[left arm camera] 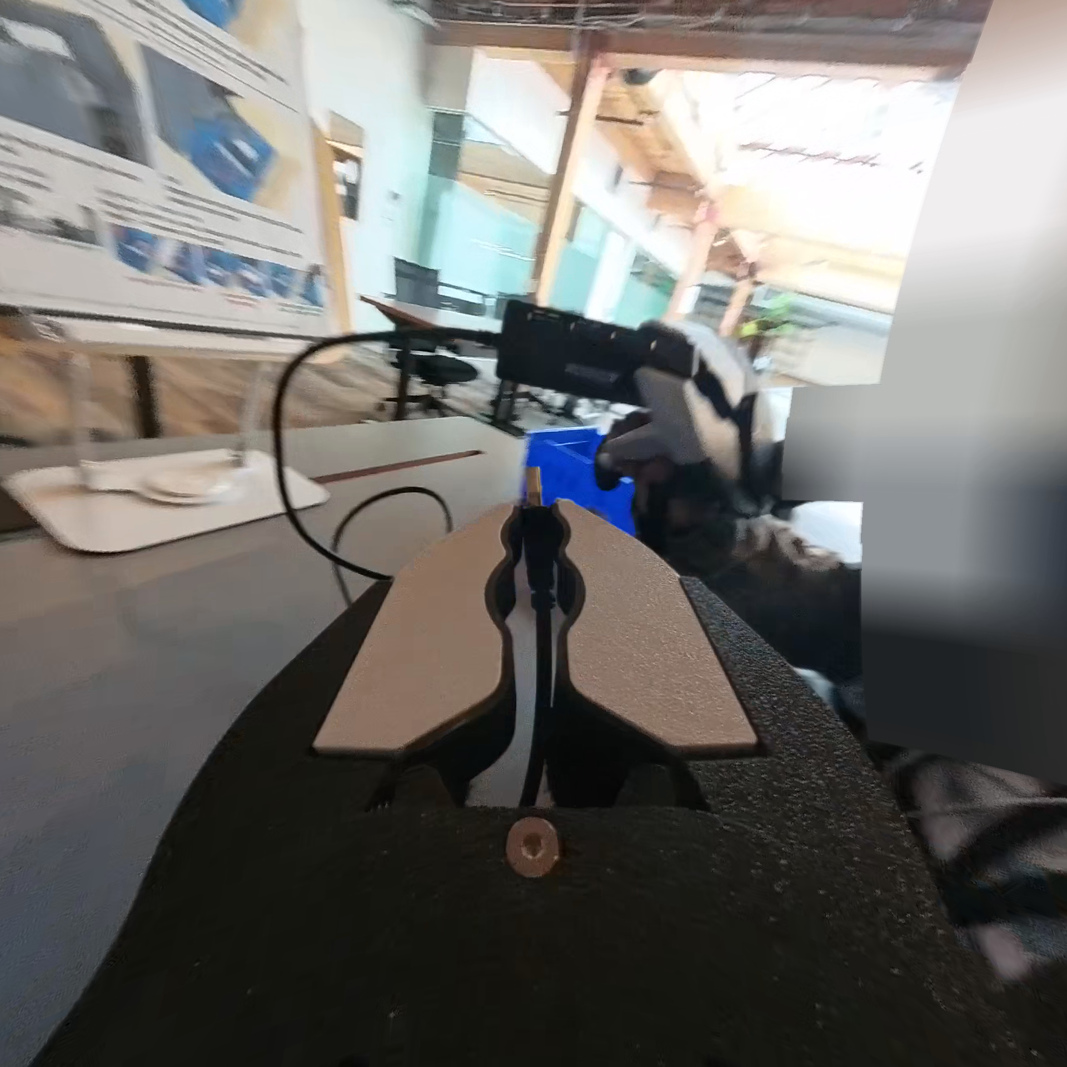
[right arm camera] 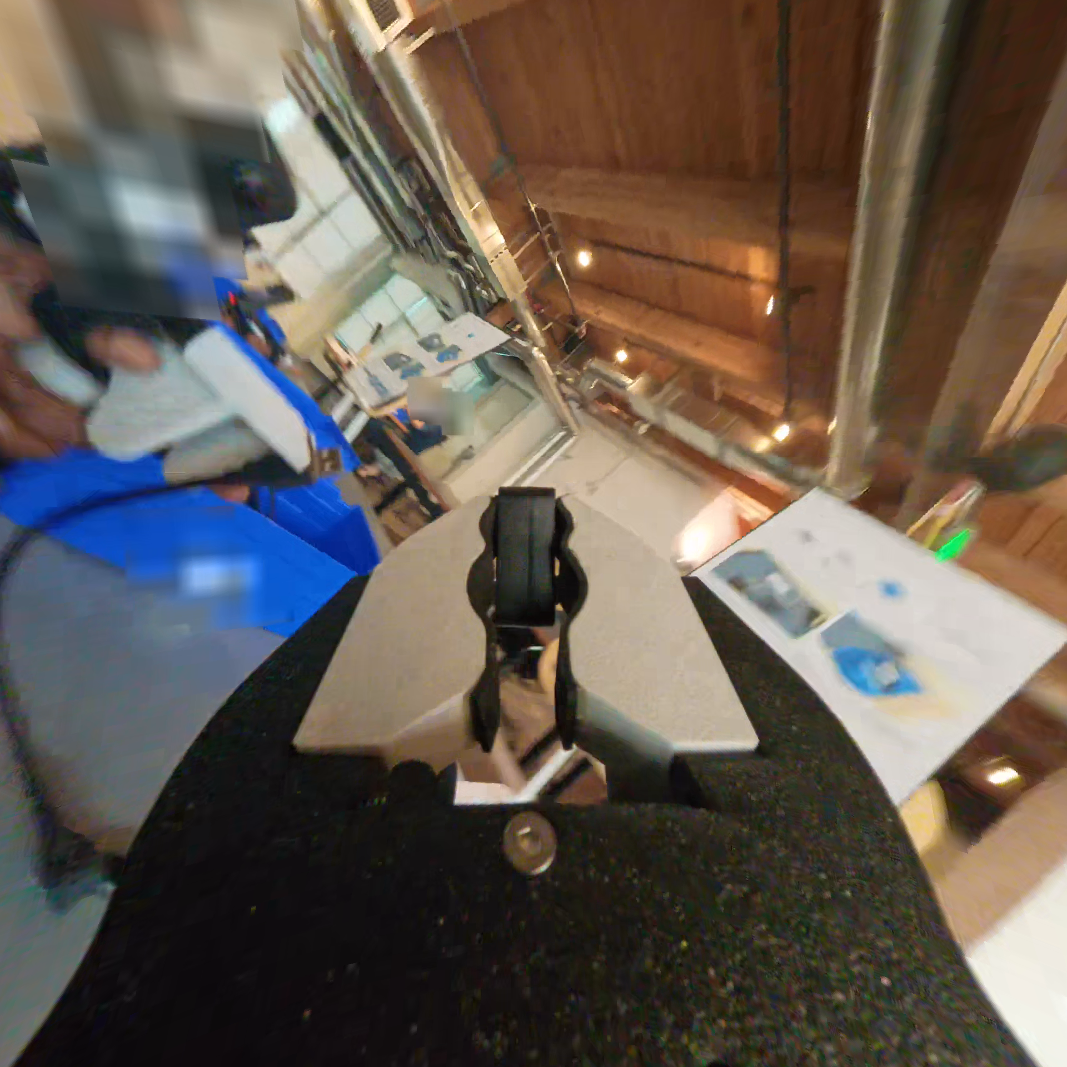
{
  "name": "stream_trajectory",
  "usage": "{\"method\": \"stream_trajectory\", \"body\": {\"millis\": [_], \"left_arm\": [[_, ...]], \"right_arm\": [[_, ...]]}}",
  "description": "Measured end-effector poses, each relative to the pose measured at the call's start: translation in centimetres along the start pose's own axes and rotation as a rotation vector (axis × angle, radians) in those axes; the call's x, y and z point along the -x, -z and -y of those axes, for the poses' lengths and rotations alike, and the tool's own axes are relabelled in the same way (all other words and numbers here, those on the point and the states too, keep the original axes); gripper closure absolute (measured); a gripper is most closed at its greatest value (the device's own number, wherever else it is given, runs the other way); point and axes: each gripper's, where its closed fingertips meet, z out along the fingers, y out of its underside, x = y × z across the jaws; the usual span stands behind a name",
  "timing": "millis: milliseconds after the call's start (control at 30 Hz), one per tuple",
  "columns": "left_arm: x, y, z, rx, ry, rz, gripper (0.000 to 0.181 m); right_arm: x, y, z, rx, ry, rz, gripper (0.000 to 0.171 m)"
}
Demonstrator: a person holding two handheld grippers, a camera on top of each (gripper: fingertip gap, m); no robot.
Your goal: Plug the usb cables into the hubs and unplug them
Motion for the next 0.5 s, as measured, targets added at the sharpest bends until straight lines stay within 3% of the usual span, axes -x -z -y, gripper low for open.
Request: {"method": "stream_trajectory", "body": {"millis": [200,367,500], "left_arm": [[3.0,-0.2,-1.0,-0.001,-0.172,0.15,0.173],[3.1,0.0,-1.4,-0.007,-0.223,0.096,0.173],[2.2,-0.6,-3.4,0.039,-0.237,0.018,0.172]], "right_arm": [[-1.5,-0.4,-3.2,0.013,-0.598,0.013,0.155],[-1.6,0.3,-4.9,0.025,-0.846,0.063,0.155],[-0.9,1.1,-5.9,0.0,-0.92,0.064,0.155]]}}
